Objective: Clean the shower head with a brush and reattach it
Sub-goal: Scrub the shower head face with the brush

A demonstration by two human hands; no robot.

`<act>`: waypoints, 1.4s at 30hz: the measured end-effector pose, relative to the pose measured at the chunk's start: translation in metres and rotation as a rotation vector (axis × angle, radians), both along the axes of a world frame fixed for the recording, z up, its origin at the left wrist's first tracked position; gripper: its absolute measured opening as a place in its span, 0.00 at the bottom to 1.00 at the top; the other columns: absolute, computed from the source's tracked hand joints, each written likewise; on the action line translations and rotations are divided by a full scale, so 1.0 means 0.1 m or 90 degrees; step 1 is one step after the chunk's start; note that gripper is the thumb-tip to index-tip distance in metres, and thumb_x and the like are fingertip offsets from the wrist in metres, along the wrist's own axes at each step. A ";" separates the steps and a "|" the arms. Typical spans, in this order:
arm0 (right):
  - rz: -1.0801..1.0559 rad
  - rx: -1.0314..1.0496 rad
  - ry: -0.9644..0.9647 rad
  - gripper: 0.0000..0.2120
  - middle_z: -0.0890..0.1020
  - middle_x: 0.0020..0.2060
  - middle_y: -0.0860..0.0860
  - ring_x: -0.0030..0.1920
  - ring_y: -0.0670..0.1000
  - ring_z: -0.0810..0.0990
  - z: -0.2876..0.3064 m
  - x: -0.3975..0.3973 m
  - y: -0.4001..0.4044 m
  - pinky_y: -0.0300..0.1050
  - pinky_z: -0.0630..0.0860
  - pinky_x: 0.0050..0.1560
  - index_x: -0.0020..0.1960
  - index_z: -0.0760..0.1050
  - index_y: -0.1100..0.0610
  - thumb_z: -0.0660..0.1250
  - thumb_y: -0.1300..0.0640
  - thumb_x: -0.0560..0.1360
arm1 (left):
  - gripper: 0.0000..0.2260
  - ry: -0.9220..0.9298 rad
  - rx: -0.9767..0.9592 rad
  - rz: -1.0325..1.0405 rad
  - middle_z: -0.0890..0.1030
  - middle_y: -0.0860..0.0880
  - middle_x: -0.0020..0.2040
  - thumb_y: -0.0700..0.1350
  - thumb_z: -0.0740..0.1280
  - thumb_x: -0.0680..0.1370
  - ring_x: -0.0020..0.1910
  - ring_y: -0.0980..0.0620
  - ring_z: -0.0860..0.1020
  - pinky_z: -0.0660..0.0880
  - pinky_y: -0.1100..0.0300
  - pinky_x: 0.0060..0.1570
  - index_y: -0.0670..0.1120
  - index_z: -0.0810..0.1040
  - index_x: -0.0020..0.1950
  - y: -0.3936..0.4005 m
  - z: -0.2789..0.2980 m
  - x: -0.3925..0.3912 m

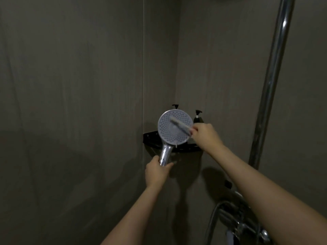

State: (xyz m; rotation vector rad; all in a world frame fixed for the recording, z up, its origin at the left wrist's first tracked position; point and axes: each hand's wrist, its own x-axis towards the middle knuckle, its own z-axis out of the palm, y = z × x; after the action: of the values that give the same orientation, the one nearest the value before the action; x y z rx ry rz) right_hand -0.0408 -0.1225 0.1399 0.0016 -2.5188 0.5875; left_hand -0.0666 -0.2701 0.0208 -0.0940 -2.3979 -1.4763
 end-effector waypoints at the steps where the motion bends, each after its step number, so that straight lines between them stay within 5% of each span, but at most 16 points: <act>1: -0.030 -0.068 0.069 0.12 0.80 0.39 0.58 0.36 0.54 0.75 0.04 -0.13 0.02 0.45 0.70 0.35 0.46 0.79 0.63 0.58 0.59 0.79 | 0.13 -0.003 0.020 0.001 0.81 0.42 0.45 0.49 0.74 0.69 0.45 0.43 0.79 0.67 0.59 0.37 0.43 0.73 0.43 -0.01 0.02 -0.13; 3: -0.067 -0.181 0.164 0.13 0.81 0.41 0.63 0.38 0.56 0.75 0.10 -0.41 0.07 0.42 0.66 0.37 0.47 0.78 0.69 0.56 0.63 0.78 | 0.13 -0.014 0.062 0.010 0.81 0.41 0.45 0.47 0.74 0.69 0.43 0.45 0.78 0.66 0.60 0.37 0.42 0.74 0.43 -0.05 0.07 -0.38; 5: -0.072 -0.204 0.129 0.13 0.81 0.44 0.67 0.41 0.61 0.78 0.13 -0.69 0.07 0.41 0.65 0.37 0.48 0.76 0.74 0.55 0.68 0.76 | 0.12 -0.015 0.098 0.018 0.80 0.41 0.42 0.46 0.74 0.70 0.40 0.48 0.75 0.65 0.60 0.37 0.42 0.73 0.42 -0.10 0.12 -0.63; 14: -0.118 -0.045 -0.229 0.12 0.72 0.36 0.54 0.36 0.52 0.71 -0.36 -1.98 -0.12 0.41 0.67 0.38 0.36 0.71 0.62 0.57 0.65 0.78 | 0.11 0.012 0.115 0.005 0.79 0.46 0.41 0.46 0.73 0.70 0.42 0.46 0.78 0.70 0.59 0.39 0.43 0.76 0.46 -0.24 0.25 -1.51; 19: -0.092 0.013 -0.309 0.19 0.65 0.29 0.51 0.29 0.48 0.65 -0.62 -2.32 -0.16 0.39 0.62 0.27 0.29 0.61 0.54 0.59 0.65 0.76 | 0.11 0.020 0.125 0.002 0.82 0.43 0.43 0.47 0.74 0.69 0.43 0.44 0.80 0.76 0.54 0.42 0.43 0.77 0.45 -0.22 0.29 -1.74; 22: -0.100 0.033 -0.320 0.19 0.69 0.32 0.54 0.32 0.50 0.69 -0.64 -2.38 -0.14 0.38 0.60 0.26 0.29 0.61 0.55 0.63 0.63 0.75 | 0.12 0.025 0.116 0.009 0.82 0.42 0.42 0.48 0.74 0.69 0.42 0.43 0.80 0.76 0.53 0.40 0.43 0.76 0.43 -0.21 0.28 -1.80; 25: -0.106 0.028 -0.325 0.12 0.74 0.42 0.57 0.43 0.53 0.73 -0.61 -2.37 -0.14 0.39 0.69 0.36 0.34 0.69 0.60 0.69 0.60 0.72 | 0.11 0.022 0.119 -0.002 0.81 0.44 0.40 0.48 0.74 0.69 0.40 0.45 0.79 0.75 0.55 0.39 0.43 0.75 0.42 -0.22 0.26 -1.80; 27: -0.104 0.035 -0.340 0.09 0.78 0.47 0.59 0.44 0.52 0.73 -0.59 -2.35 -0.16 0.40 0.69 0.41 0.46 0.77 0.63 0.71 0.58 0.71 | 0.11 0.024 0.125 -0.005 0.80 0.45 0.40 0.48 0.74 0.69 0.39 0.47 0.78 0.73 0.57 0.38 0.45 0.74 0.41 -0.23 0.27 -1.79; 29: -0.118 0.067 -0.374 0.14 0.79 0.46 0.59 0.43 0.52 0.74 -0.59 -2.30 -0.17 0.41 0.70 0.36 0.53 0.78 0.64 0.70 0.57 0.71 | 0.11 0.024 0.135 -0.007 0.80 0.44 0.41 0.47 0.74 0.69 0.40 0.46 0.79 0.73 0.57 0.38 0.44 0.76 0.43 -0.22 0.28 -1.77; 31: -0.120 0.081 -0.338 0.11 0.77 0.40 0.56 0.42 0.54 0.77 -0.60 -2.22 -0.20 0.40 0.68 0.31 0.48 0.78 0.63 0.69 0.55 0.72 | 0.10 0.019 0.148 -0.016 0.79 0.46 0.40 0.47 0.74 0.70 0.39 0.49 0.77 0.71 0.60 0.37 0.43 0.76 0.44 -0.21 0.27 -1.71; 34: 0.005 -0.170 -0.167 0.09 0.78 0.42 0.53 0.46 0.51 0.78 -0.54 -2.07 -0.27 0.41 0.72 0.43 0.51 0.78 0.62 0.65 0.56 0.76 | 0.11 0.025 0.148 -0.018 0.79 0.45 0.40 0.46 0.74 0.70 0.39 0.49 0.76 0.71 0.58 0.39 0.42 0.77 0.45 -0.17 0.22 -1.62; 38: 0.314 -0.717 -0.201 0.06 0.79 0.46 0.52 0.48 0.51 0.78 -0.40 -1.67 -0.42 0.44 0.75 0.52 0.50 0.74 0.56 0.61 0.64 0.77 | 0.10 0.021 0.153 -0.044 0.77 0.48 0.38 0.45 0.73 0.70 0.38 0.51 0.75 0.68 0.61 0.37 0.43 0.76 0.45 -0.06 0.17 -1.38; 42: 0.338 -0.822 -0.186 0.06 0.80 0.48 0.53 0.51 0.52 0.78 -0.49 -1.27 -0.37 0.51 0.75 0.55 0.53 0.73 0.57 0.60 0.63 0.78 | 0.09 0.011 0.167 -0.075 0.80 0.47 0.40 0.45 0.73 0.70 0.41 0.49 0.78 0.72 0.59 0.39 0.46 0.76 0.45 0.08 0.08 -1.00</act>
State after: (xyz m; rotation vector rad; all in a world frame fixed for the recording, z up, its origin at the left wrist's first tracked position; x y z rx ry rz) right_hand -0.1680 -0.1598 0.0912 0.1151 -1.8990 2.4262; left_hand -0.1668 -0.2623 0.0290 -0.1888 -2.1953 -1.8208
